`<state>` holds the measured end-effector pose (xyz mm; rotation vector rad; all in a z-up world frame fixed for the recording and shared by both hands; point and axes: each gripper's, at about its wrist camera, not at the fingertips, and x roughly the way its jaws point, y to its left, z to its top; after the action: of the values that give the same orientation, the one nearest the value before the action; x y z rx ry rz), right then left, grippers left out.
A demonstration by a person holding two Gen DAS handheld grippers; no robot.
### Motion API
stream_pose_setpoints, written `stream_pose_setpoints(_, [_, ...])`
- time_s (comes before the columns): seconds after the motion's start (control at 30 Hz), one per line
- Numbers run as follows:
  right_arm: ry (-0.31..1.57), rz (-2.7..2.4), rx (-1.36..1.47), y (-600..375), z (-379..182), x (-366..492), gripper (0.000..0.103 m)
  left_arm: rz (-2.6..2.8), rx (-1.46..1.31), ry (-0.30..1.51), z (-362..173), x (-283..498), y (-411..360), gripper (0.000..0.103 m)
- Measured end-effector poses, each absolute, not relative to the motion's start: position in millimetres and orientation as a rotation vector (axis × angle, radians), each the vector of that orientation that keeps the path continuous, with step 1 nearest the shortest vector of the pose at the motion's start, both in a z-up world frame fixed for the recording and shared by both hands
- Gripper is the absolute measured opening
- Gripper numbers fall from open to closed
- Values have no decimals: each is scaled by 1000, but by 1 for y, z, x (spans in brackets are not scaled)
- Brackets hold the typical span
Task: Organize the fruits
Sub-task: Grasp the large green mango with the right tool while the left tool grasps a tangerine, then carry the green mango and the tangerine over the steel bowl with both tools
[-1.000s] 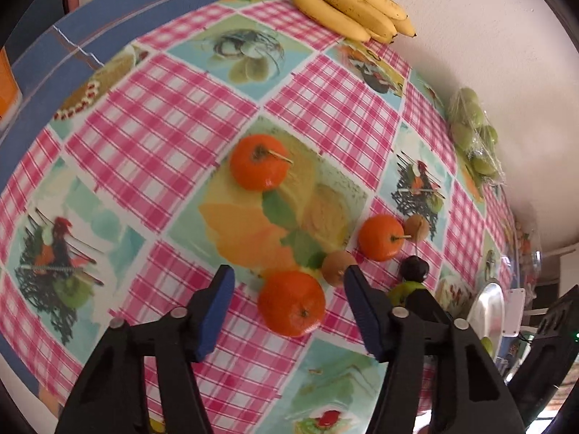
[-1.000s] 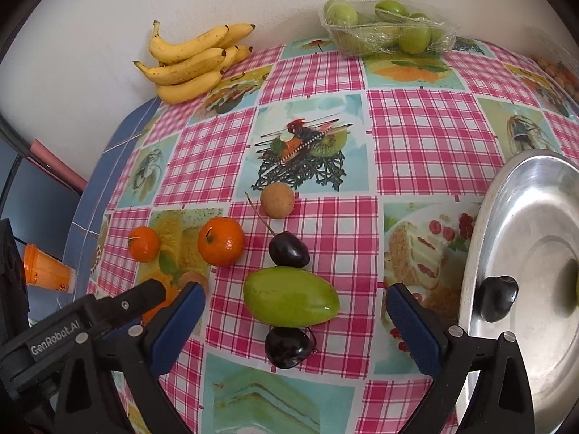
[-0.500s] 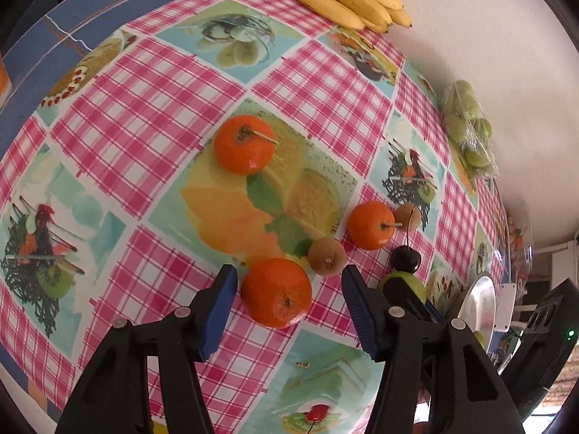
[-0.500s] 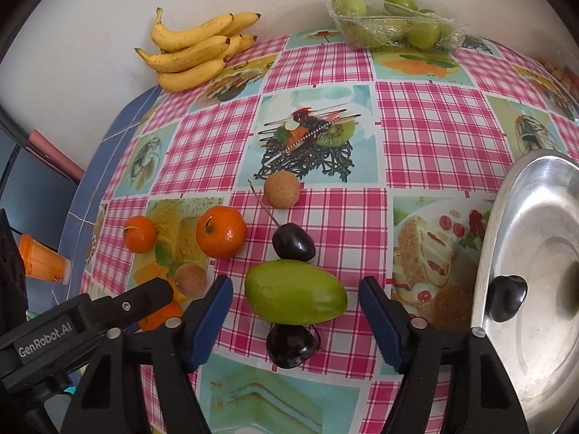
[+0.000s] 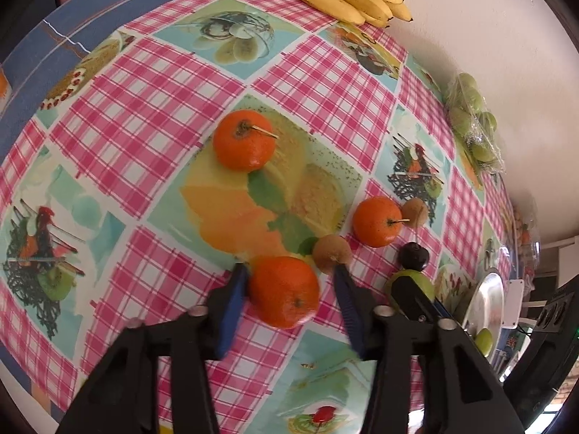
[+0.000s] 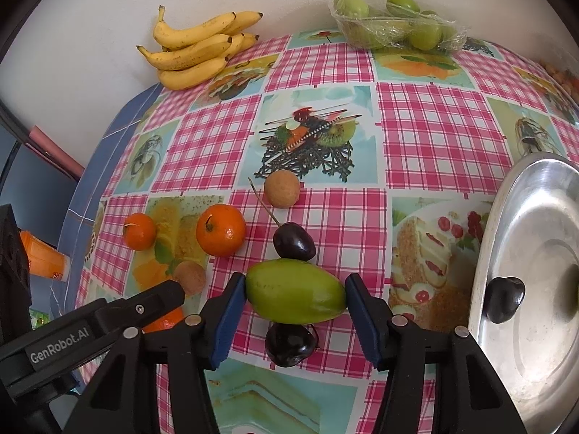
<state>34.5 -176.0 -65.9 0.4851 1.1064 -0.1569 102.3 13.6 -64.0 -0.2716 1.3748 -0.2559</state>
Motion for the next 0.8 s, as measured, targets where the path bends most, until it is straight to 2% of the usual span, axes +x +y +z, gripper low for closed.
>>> stream_pose_setpoints(0.47, [1116, -150, 499, -177, -66, 35, 59, -267, -299, 1328, -51, 99, 20, 41])
stream_pose_setpoints(0.8, [1064, -134, 518, -180, -46, 32, 59, -281, -333, 1270, -31, 98, 25, 41])
